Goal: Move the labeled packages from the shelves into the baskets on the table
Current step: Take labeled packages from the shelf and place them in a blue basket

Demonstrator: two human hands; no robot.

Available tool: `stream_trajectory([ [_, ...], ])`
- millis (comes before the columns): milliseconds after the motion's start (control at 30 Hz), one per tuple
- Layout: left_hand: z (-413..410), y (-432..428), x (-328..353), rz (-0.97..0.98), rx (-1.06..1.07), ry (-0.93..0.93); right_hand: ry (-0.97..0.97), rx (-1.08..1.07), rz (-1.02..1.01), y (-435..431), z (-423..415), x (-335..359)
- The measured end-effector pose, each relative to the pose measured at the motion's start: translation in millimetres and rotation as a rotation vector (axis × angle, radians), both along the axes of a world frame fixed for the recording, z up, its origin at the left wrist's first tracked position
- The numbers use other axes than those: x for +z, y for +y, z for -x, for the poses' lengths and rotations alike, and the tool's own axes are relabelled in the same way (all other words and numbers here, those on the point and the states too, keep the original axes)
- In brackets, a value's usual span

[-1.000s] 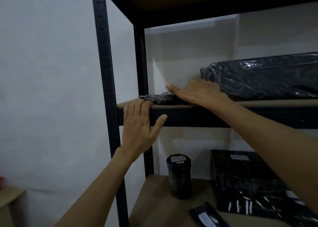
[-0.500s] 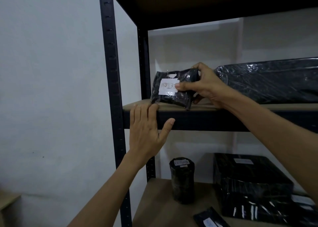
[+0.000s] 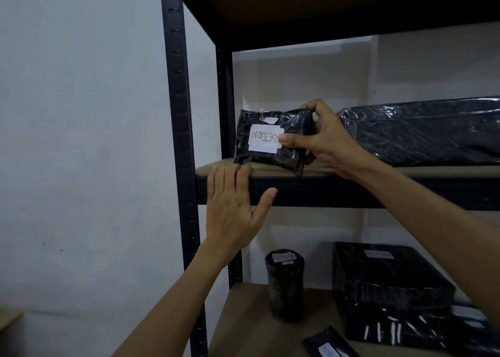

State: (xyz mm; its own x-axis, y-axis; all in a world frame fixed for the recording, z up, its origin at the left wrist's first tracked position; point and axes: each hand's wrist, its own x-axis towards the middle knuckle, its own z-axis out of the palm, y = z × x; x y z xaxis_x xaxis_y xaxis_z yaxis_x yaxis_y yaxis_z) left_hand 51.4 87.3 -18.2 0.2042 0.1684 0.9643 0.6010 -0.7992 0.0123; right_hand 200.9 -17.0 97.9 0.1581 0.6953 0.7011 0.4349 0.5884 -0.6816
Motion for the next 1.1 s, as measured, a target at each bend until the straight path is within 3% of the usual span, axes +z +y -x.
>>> stream_trajectory([
  [167,1,-1,0,0.003,-0.006,-0.005,-0.001,-0.048,0.011,5,-2,0],
  [300,1,-2,0,0.010,-0.009,0.000,-0.040,-0.420,0.113,10,2,7],
  [367,1,-2,0,0.014,-0.010,-0.004,-0.063,-0.509,0.173,11,3,9],
  [467,1,-2,0,0.010,-0.006,-0.006,-0.276,-0.671,0.255,7,6,10],
  [567,1,-2,0,0.018,-0.013,-0.002,-0.647,-1.057,0.368,3,10,14],
  [633,1,-3,0,0.019,-0.018,-0.004,-0.799,-1.220,0.315,-1,8,21],
  [667,1,-3,0,0.016,-0.019,-0.008,-0.842,-1.204,0.266,-2,6,24],
  [733,1,-3,0,0.009,-0.016,-0.017,-0.914,-0.972,0.241,1,3,28],
  [833,1,-3,-1,0.011,-0.014,-0.022,-0.954,-0.599,0.465,12,3,26],
  [933,0,-3,-1,0.007,-0.012,-0.025,-0.918,-0.610,0.501,20,5,21],
  [1100,-1,-4,0,0.009,-0.005,-0.026,-0.942,-0.893,0.448,28,16,17],
])
